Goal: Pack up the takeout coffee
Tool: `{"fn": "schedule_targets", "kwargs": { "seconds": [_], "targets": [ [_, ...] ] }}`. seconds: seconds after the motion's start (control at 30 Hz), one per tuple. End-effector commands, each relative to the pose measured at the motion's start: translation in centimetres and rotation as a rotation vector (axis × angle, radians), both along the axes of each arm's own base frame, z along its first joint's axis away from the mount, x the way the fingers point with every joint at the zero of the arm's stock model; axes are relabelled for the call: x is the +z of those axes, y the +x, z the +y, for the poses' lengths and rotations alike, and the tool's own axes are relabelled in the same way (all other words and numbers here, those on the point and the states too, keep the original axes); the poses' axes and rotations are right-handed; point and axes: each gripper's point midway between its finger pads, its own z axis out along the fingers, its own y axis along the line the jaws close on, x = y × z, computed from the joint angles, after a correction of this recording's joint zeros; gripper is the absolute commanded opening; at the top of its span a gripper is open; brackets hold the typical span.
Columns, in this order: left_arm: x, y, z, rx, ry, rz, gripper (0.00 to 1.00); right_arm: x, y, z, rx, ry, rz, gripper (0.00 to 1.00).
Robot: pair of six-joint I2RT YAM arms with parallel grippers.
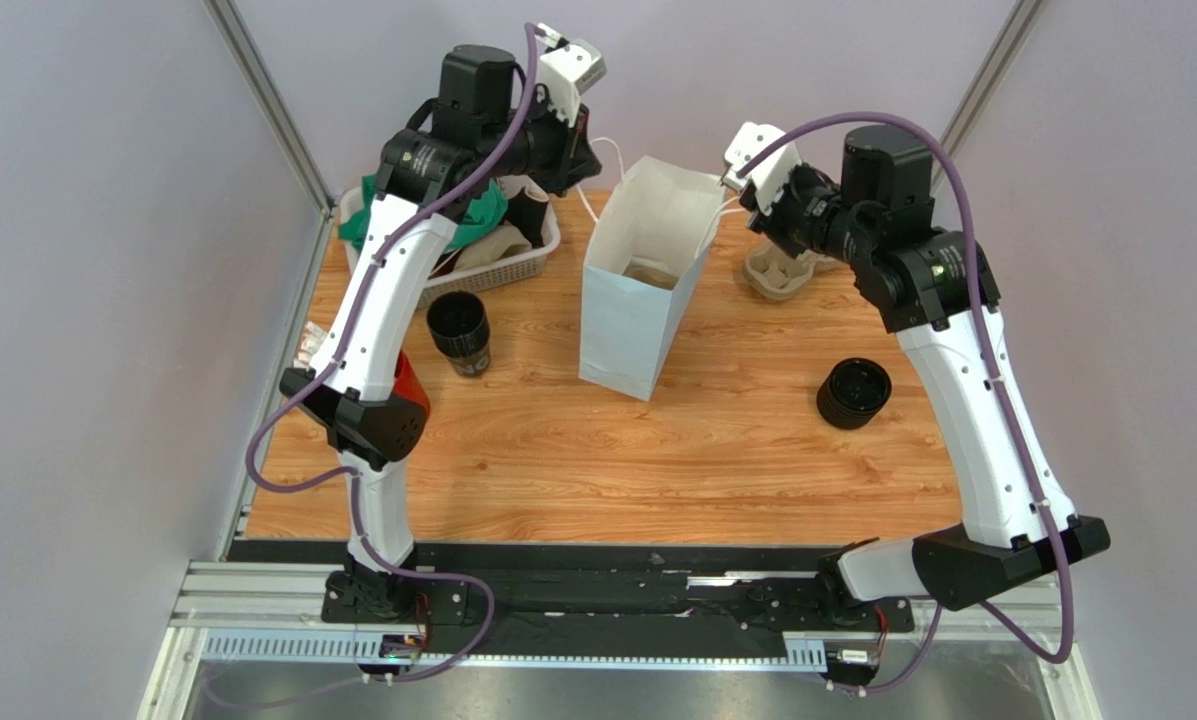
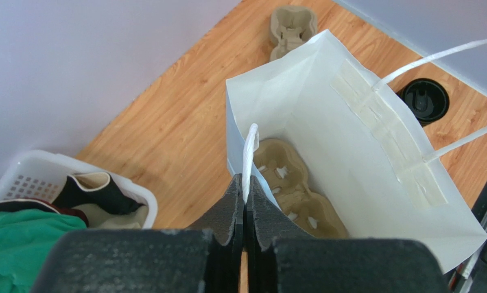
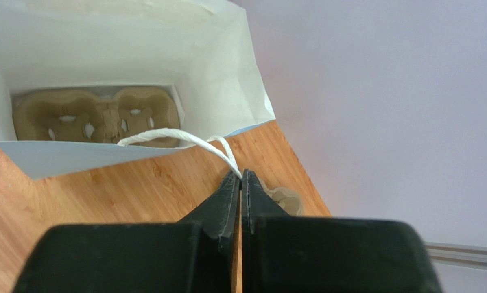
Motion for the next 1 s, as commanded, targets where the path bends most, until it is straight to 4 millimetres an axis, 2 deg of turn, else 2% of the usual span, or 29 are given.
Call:
{"fn": "schedule_targets", "kwargs": {
  "seconds": [0.0, 0.07, 0.13, 0.17, 0.2, 0.27, 0.3, 0.37, 0.4, 0.47, 0.5, 0.57, 0.6, 0.67, 0.7, 0.77, 0.8, 0.87, 0.93, 0.97],
  "targets": [
    [4.0, -1.6, -0.2, -0.050, -0.046, -0.116, 0.00, 5.3, -0.5, 0.2, -0.037, 0.145, -0.090, 0.00],
    [4.5, -2.3, -0.3, -0.067, -0.057, -0.126, 0.00, 5.2, -0.7, 0.4, -0.027, 0.152, -0.076, 0.00],
    [3.1, -2.1, -0.5, -0.070, -0.039, -0.105, 0.00, 4.3, -0.7, 0.6, -0.017, 0.145, -0.053, 0.00],
    [3.3, -2.4, -0.5, -0.072, -0.045, -0.116, 0.00, 3.8, -0.9, 0.6, -0.015, 0.141, -0.045, 0.00],
    [0.2, -2.2, -0.8, -0.077, -0.015, -0.049, 0.00, 1.1, -0.7, 0.7, -0.013, 0.121, 0.009, 0.00],
    [-2.2, -2.2, -1.0, -0.082, 0.004, -0.010, 0.00, -0.9, -0.7, 0.9, 0.000, 0.106, 0.035, 0.00],
    [-5.4, -2.3, -1.2, -0.087, 0.041, 0.055, 0.00, -3.9, -1.0, 0.9, 0.000, 0.080, 0.087, 0.00],
    [-7.9, -2.2, -1.4, -0.092, 0.073, 0.111, 0.00, -5.3, -0.8, 0.9, -0.008, 0.065, 0.089, 0.00],
    [-8.0, -2.1, -1.4, -0.090, 0.077, 0.113, 0.00, -5.8, -0.9, 0.7, -0.016, 0.055, 0.088, 0.00],
    [-7.9, -1.8, -1.4, -0.087, 0.086, 0.117, 0.00, -5.4, -1.0, 0.6, -0.020, 0.060, 0.079, 0.00],
    [-6.3, -1.6, -1.5, -0.084, 0.068, 0.082, 0.00, -5.2, -1.0, 0.7, -0.020, 0.065, 0.079, 0.00],
    [-5.1, -1.4, -1.6, -0.083, 0.053, 0.057, 0.00, -3.8, -1.2, 0.7, -0.015, 0.082, 0.064, 0.00],
    [-3.7, -1.4, -1.7, -0.082, 0.040, 0.023, 0.00, -3.4, -1.3, 0.9, -0.010, 0.091, 0.065, 0.00],
    [-2.8, -1.1, -1.7, -0.077, 0.038, -0.008, 0.00, -2.3, -1.2, 1.0, -0.011, 0.109, 0.049, 0.00],
    [-1.8, -0.8, -1.6, -0.068, 0.042, -0.050, 0.00, -2.0, -1.2, 1.0, -0.011, 0.117, 0.045, 0.00],
    [-1.3, 0.0, -1.5, -0.052, 0.057, -0.088, 0.00, -1.3, -1.2, 1.3, -0.004, 0.141, 0.046, 0.00],
    [-0.4, 0.4, -1.2, -0.035, 0.068, -0.130, 0.00, -1.5, -1.5, 1.4, 0.003, 0.141, 0.059, 0.00],
    [0.0, 1.1, -1.2, -0.021, 0.077, -0.157, 0.00, -2.4, -2.2, 1.9, 0.031, 0.135, 0.088, 0.00],
    [0.3, 1.4, -1.2, -0.019, 0.086, -0.180, 0.00, -4.0, -3.1, 2.2, 0.056, 0.105, 0.124, 0.00],
    [-0.2, 1.5, -1.4, -0.026, 0.096, -0.178, 0.00, -5.7, -3.8, 2.2, 0.077, 0.079, 0.154, 0.00]
  ]
}}
